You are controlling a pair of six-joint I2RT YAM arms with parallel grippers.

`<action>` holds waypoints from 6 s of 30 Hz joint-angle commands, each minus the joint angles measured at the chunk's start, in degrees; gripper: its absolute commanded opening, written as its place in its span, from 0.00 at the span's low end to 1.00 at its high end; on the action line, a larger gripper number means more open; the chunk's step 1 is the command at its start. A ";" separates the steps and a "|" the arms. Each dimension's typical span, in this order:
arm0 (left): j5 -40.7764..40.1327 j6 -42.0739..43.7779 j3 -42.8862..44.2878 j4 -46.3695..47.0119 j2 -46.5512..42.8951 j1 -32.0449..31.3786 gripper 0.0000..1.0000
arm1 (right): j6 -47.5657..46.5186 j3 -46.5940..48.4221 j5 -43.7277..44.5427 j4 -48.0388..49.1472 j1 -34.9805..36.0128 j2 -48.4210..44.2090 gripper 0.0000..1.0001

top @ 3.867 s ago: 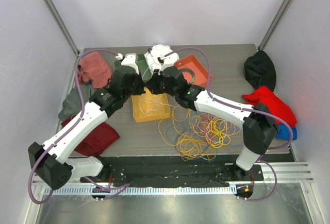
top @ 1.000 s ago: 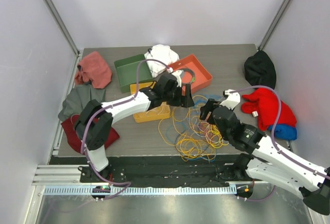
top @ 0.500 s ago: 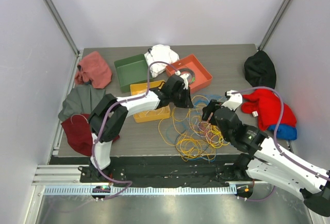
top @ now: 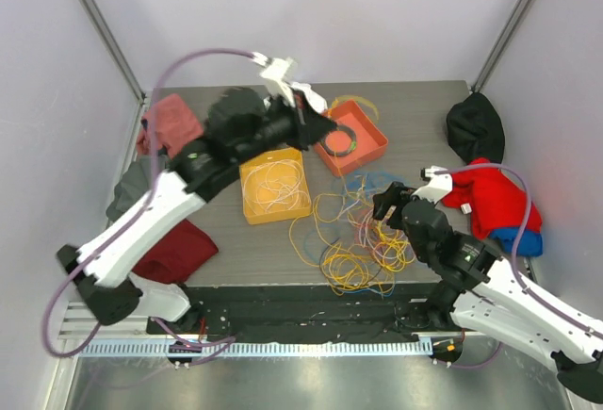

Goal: Untangle the cables

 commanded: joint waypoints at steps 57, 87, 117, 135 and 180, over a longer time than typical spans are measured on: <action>-15.60 6.01 3.22 -4.85 -15.97 -5.49 0.00 | -20.88 47.03 -12.09 11.60 0.29 16.81 0.01; -22.63 1.44 -27.81 5.26 -21.15 -5.40 1.00 | -19.65 63.49 -18.61 5.26 0.29 24.29 0.01; -1.80 6.54 -35.56 43.68 -15.37 -7.95 1.00 | -13.32 52.32 -19.93 10.35 0.29 24.55 0.01; 1.54 2.31 -33.81 50.55 -6.22 -7.95 0.94 | -12.70 51.00 -19.15 10.53 0.29 22.18 0.01; -2.41 2.22 -14.13 12.15 -6.21 -6.55 0.00 | -11.21 37.48 -9.48 4.03 0.29 14.19 0.80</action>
